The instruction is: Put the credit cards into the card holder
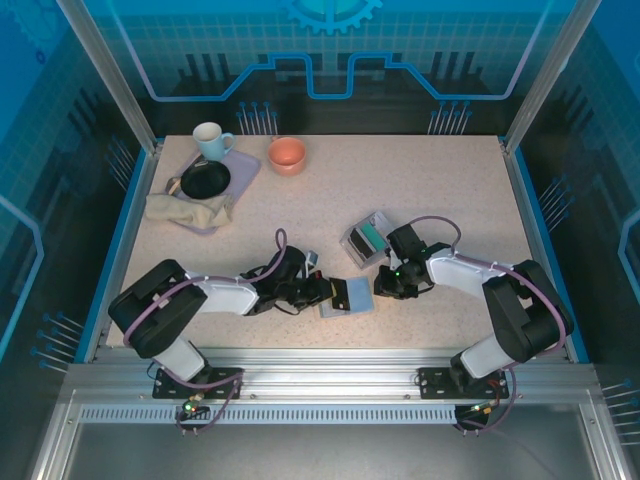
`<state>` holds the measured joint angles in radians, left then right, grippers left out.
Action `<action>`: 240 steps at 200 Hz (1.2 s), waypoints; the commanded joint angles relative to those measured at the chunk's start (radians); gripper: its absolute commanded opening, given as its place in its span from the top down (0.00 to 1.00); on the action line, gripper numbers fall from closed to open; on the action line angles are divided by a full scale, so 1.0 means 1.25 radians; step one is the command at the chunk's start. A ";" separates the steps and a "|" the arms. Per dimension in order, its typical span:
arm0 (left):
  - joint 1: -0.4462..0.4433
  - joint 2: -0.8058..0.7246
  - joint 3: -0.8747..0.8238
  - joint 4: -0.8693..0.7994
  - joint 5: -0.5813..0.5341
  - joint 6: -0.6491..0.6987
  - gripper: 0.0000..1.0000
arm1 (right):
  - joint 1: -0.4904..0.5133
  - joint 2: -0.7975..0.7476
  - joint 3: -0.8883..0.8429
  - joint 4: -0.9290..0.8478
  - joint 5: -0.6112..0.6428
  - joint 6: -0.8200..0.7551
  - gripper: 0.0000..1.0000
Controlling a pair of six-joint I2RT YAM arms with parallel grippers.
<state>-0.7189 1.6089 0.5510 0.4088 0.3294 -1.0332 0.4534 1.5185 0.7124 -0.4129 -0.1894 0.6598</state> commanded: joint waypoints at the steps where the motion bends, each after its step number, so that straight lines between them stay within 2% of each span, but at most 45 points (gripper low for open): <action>1: -0.007 0.010 -0.013 0.011 -0.005 -0.016 0.99 | 0.027 0.027 -0.017 -0.006 -0.020 0.016 0.80; 68: -0.010 -0.087 -0.037 -0.038 -0.048 -0.012 0.98 | 0.029 0.030 -0.018 -0.004 -0.013 0.020 0.81; 147: -0.018 0.015 -0.025 0.071 -0.023 -0.054 0.98 | 0.035 0.041 -0.016 0.002 -0.019 0.019 0.80; 240: -0.037 0.049 0.000 0.087 -0.014 -0.058 0.96 | 0.047 0.050 -0.028 0.019 -0.026 0.035 0.83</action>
<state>-0.7540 1.6466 0.5362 0.5091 0.3027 -1.1015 0.4599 1.5253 0.7128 -0.4107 -0.1761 0.6849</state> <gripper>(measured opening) 0.045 0.171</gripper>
